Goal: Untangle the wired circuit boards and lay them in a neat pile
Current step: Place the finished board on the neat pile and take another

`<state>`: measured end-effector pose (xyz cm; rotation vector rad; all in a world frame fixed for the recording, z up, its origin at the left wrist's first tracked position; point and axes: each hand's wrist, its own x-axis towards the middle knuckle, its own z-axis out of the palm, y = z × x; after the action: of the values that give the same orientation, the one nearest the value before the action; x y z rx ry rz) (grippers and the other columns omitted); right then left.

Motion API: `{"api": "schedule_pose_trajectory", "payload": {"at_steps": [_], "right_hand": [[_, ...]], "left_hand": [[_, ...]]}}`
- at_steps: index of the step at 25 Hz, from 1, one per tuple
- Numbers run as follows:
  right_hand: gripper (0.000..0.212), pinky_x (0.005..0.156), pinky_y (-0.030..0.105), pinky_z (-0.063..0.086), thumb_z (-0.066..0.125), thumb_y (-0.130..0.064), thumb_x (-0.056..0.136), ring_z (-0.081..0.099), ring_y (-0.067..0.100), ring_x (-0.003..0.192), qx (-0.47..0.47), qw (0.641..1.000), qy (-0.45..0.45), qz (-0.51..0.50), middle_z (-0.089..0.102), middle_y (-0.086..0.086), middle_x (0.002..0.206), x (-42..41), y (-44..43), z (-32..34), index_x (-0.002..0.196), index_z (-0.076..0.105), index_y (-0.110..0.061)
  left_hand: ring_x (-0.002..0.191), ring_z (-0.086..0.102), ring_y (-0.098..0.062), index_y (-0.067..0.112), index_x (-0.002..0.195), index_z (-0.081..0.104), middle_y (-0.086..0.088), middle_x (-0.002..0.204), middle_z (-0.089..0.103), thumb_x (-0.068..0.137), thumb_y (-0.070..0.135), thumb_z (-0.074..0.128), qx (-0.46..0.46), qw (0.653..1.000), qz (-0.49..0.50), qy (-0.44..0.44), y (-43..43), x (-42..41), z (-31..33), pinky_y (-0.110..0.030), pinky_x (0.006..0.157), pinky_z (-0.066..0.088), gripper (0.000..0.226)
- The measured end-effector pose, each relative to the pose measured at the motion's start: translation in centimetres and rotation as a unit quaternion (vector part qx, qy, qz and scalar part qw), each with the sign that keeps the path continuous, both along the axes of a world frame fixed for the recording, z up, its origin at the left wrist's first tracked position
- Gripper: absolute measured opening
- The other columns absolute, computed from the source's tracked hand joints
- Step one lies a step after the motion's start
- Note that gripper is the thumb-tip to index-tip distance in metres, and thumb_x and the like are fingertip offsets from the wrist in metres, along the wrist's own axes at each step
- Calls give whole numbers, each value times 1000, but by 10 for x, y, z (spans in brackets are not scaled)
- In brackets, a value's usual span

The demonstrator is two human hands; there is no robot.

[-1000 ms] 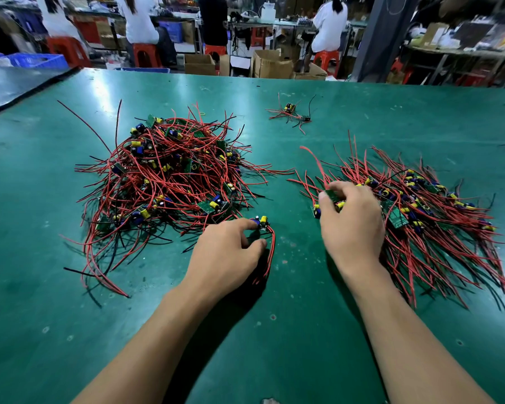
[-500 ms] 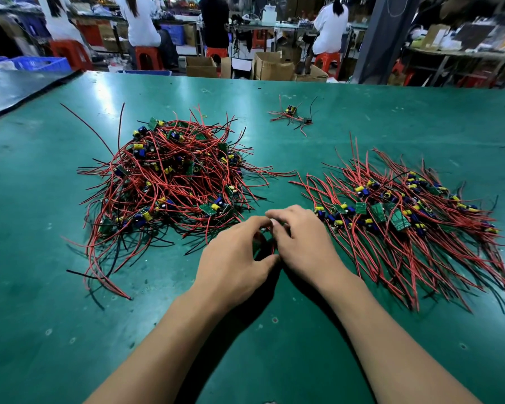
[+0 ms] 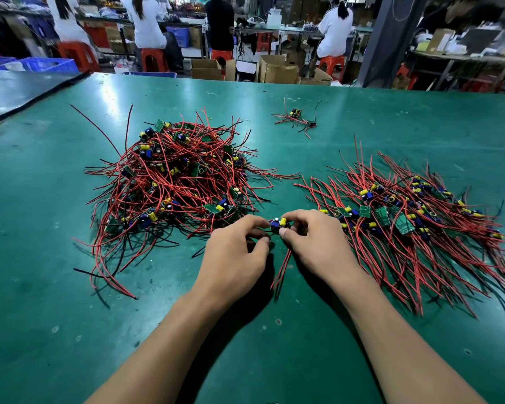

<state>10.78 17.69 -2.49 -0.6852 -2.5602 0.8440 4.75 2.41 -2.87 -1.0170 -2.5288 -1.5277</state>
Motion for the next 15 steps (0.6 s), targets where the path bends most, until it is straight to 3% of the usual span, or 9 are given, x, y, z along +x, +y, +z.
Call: {"api": "schedule_pose_trajectory", "payload": {"at_steps": [3, 5, 6, 8, 12, 13, 15], "right_hand": [[16, 71, 12, 44, 72, -21, 89, 60, 8, 72, -70, 987, 132, -56, 66, -11, 77, 0, 4, 2, 104, 76, -20], [9, 64, 8, 41, 72, -18, 90, 56, 5, 65, -180, 960, 195, -87, 63, -13, 73, 0, 7, 6, 97, 73, -22], [7, 62, 11, 44, 72, -16, 91, 55, 6, 63, -271, 933, 219, -85, 63, -11, 72, -1, 7, 9, 95, 73, -21], [5, 53, 17, 47, 71, -13, 91, 54, 7, 55, -467, 847, 247, -67, 62, -7, 68, -2, 4, 17, 92, 71, -18], [11, 40, 17, 40, 71, -17, 83, 48, 6, 47, -673, 692, 263, -5, 56, -2, 69, 3, 8, 32, 89, 63, -13], [16, 40, 17, 39, 70, -19, 80, 46, 6, 48, -691, 677, 252, 30, 55, -2, 71, 5, 8, 34, 91, 62, -11], [26, 42, 16, 38, 68, -20, 79, 46, 5, 50, -669, 709, 199, 99, 53, -4, 73, 10, 5, 34, 103, 62, -11]], "left_hand": [[79, 64, 7, 17, 96, 74, 13, 84, 72, 86, 11, 69, 41, 999, 14, 1, -1, 0, 2, -6, 73, 46, 13], [79, 64, 9, 16, 94, 76, 15, 83, 72, 87, 11, 69, 47, 999, 2, 6, -1, 2, 3, -2, 72, 43, 11], [78, 64, 11, 16, 94, 76, 16, 83, 72, 87, 12, 70, 49, 999, -1, 9, -1, 3, 3, -1, 73, 42, 11], [77, 63, 13, 14, 95, 77, 16, 83, 72, 88, 13, 70, 56, 998, -5, 10, -1, 3, 4, -2, 74, 42, 11], [82, 68, 3, 12, 106, 76, 7, 90, 76, 92, 18, 67, 68, 997, -16, -13, -2, 3, 7, -18, 83, 53, 18], [84, 71, -7, 13, 111, 74, 1, 91, 77, 93, 21, 65, 76, 996, -22, -29, -1, 5, 8, -26, 84, 55, 21], [86, 70, -27, 15, 114, 71, -10, 91, 74, 97, 26, 59, 98, 992, -41, -61, 1, 9, 11, -41, 82, 55, 23]]}}
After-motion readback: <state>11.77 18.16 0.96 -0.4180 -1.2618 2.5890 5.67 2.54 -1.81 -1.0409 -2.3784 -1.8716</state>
